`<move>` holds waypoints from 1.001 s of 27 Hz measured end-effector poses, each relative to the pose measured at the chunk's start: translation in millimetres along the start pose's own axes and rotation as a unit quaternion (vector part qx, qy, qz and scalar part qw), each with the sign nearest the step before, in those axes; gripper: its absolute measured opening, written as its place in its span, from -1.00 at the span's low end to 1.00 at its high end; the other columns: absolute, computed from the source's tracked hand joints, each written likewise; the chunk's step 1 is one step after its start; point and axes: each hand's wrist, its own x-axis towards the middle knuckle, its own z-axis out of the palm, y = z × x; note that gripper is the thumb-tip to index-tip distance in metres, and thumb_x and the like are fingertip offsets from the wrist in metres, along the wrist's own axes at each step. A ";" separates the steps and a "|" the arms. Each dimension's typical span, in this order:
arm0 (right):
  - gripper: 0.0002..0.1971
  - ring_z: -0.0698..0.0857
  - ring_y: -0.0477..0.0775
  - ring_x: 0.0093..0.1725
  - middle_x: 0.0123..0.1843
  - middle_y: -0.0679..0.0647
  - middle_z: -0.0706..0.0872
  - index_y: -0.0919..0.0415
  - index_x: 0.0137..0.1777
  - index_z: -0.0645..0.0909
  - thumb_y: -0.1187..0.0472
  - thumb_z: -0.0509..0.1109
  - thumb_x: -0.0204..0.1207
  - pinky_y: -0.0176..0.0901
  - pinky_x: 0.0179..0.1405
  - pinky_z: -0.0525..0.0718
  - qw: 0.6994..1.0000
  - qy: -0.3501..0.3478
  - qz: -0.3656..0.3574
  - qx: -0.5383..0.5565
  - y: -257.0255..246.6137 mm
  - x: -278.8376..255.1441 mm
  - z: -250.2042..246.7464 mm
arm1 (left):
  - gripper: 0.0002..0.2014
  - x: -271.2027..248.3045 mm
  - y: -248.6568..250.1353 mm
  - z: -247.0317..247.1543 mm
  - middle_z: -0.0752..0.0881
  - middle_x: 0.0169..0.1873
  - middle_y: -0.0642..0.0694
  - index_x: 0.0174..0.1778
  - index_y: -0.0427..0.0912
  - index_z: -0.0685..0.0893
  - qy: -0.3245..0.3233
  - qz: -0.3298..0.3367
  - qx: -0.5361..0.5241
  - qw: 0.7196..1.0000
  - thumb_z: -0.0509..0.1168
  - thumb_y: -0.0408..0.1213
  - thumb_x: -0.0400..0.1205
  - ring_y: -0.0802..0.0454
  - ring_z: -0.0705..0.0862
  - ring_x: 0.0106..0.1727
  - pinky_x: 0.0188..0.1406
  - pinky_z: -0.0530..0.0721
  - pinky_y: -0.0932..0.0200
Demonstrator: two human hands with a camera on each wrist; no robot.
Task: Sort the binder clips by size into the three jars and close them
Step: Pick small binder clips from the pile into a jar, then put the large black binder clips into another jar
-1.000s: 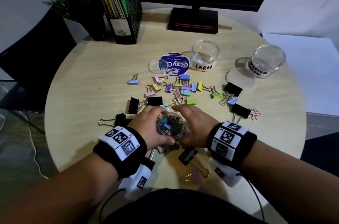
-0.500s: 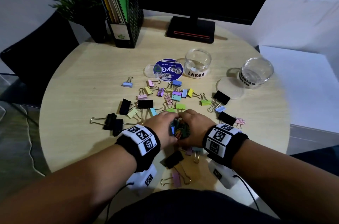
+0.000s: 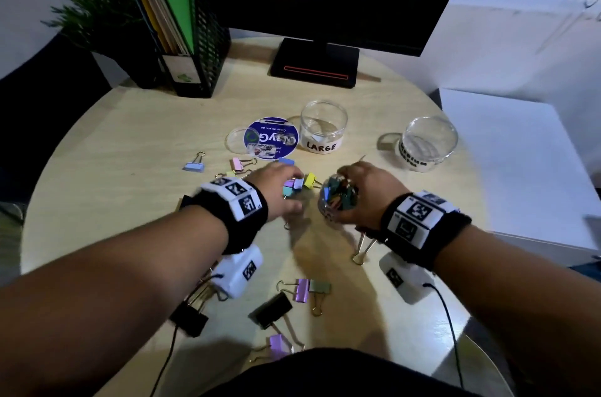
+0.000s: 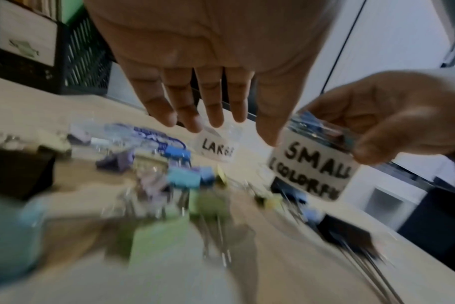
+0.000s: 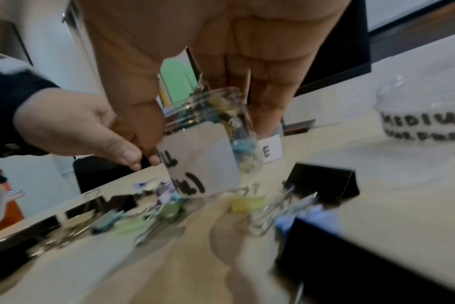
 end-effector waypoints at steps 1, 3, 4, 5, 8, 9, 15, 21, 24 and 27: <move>-0.20 0.59 0.08 0.23 0.32 0.05 0.57 0.09 0.44 0.42 -0.13 0.58 0.21 -0.12 0.23 0.59 1.000 0.013 0.006 -0.012 6.0 6.9 -8.4 | -0.42 8.6 0.0 -9.0 0.43 0.44 0.02 0.43 0.12 0.42 0.010 -0.002 0.004 1.000 0.43 -0.01 0.49 0.00 0.53 0.32 0.24 0.52 0.12; -0.19 0.58 0.11 0.24 0.32 0.05 0.59 0.06 0.45 0.42 -0.15 0.58 0.20 -0.05 0.24 0.60 0.999 0.032 0.022 -0.038 18.0 21.2 -18.5 | -0.45 22.5 0.9 -24.5 0.45 0.43 0.03 0.40 0.11 0.45 0.033 -0.004 -0.003 0.999 0.43 -0.01 0.49 0.02 0.54 0.31 0.17 0.49 0.20; -0.20 0.58 0.13 0.24 0.30 0.06 0.59 0.06 0.43 0.43 -0.14 0.58 0.19 -0.03 0.22 0.61 0.998 0.036 0.031 -0.038 23.0 27.8 -20.5 | -0.47 28.3 1.5 -30.4 0.46 0.42 0.03 0.40 0.10 0.47 0.048 0.001 0.000 0.999 0.42 -0.01 0.50 0.03 0.54 0.31 0.14 0.43 0.26; -0.23 0.58 0.13 0.23 0.28 0.07 0.60 0.07 0.41 0.45 -0.13 0.58 0.19 -0.04 0.21 0.61 0.998 0.036 0.039 -0.032 27.5 34.0 -20.6 | -0.49 34.2 2.2 -34.9 0.47 0.41 0.03 0.39 0.09 0.49 0.063 0.008 0.007 0.998 0.42 -0.03 0.51 0.04 0.54 0.31 0.11 0.37 0.31; -0.29 0.59 0.14 0.20 0.24 0.10 0.61 0.09 0.34 0.49 -0.11 0.58 0.18 -0.04 0.19 0.62 0.998 0.037 0.057 -0.016 37.2 50.1 -15.8 | -0.55 51.5 6.1 -40.2 0.48 0.42 0.04 0.36 0.08 0.53 0.091 0.029 0.046 0.994 0.39 -0.04 0.54 -0.02 0.45 0.39 0.25 0.35 0.25; -0.28 0.58 0.15 0.21 0.25 0.10 0.60 0.09 0.35 0.48 -0.11 0.58 0.17 -0.04 0.20 0.61 0.997 0.040 0.065 -0.008 39.8 54.0 -14.1 | -0.54 57.3 7.7 -39.6 0.46 0.45 0.05 0.37 0.09 0.52 0.093 0.033 0.057 0.993 0.38 -0.04 0.54 -0.05 0.40 0.44 0.36 0.33 0.17; -0.16 0.41 0.20 0.44 0.49 0.15 0.42 0.13 0.55 0.24 -0.01 0.53 0.31 0.03 0.45 0.41 0.992 0.072 0.095 0.032 44.4 69.1 -8.5 | -0.35 87.6 21.6 -33.9 0.23 0.58 0.06 0.59 0.08 0.20 0.086 0.067 0.110 0.988 0.32 -0.19 0.60 -0.13 0.22 0.51 0.49 0.22 0.04; -0.42 0.51 0.19 0.27 0.30 0.17 0.54 0.14 0.34 0.30 0.03 0.46 0.41 -0.07 0.16 0.49 0.995 0.057 0.079 0.024 21.7 69.9 -7.3 | -0.61 111.2 17.3 -31.3 0.49 0.38 -0.11 0.37 -0.07 0.51 0.045 0.052 0.154 0.986 0.30 -0.27 0.61 -0.15 0.48 0.36 0.30 0.42 0.07; -0.49 0.51 0.15 0.28 0.32 0.14 0.53 0.17 0.34 0.30 0.02 0.39 0.49 -0.21 -0.06 0.30 0.996 0.025 0.077 -0.024 16.0 69.5 -5.3 | -0.89 113.1 4.4 -31.5 0.65 0.10 -0.12 0.00 -0.08 0.63 0.059 0.037 0.127 0.989 0.29 -0.32 0.59 -0.13 0.62 0.08 -0.03 0.51 0.13; -0.51 0.52 0.17 0.28 0.34 0.17 0.52 0.19 0.34 0.31 0.01 0.37 0.51 -0.20 -0.08 0.30 0.995 0.022 0.095 -0.033 17.0 74.3 0.1 | -0.91 105.1 -4.7 -36.7 0.68 0.05 -0.09 -0.02 -0.09 0.66 0.090 0.034 0.086 0.992 0.30 -0.20 0.61 -0.10 0.63 0.07 -0.02 0.52 0.13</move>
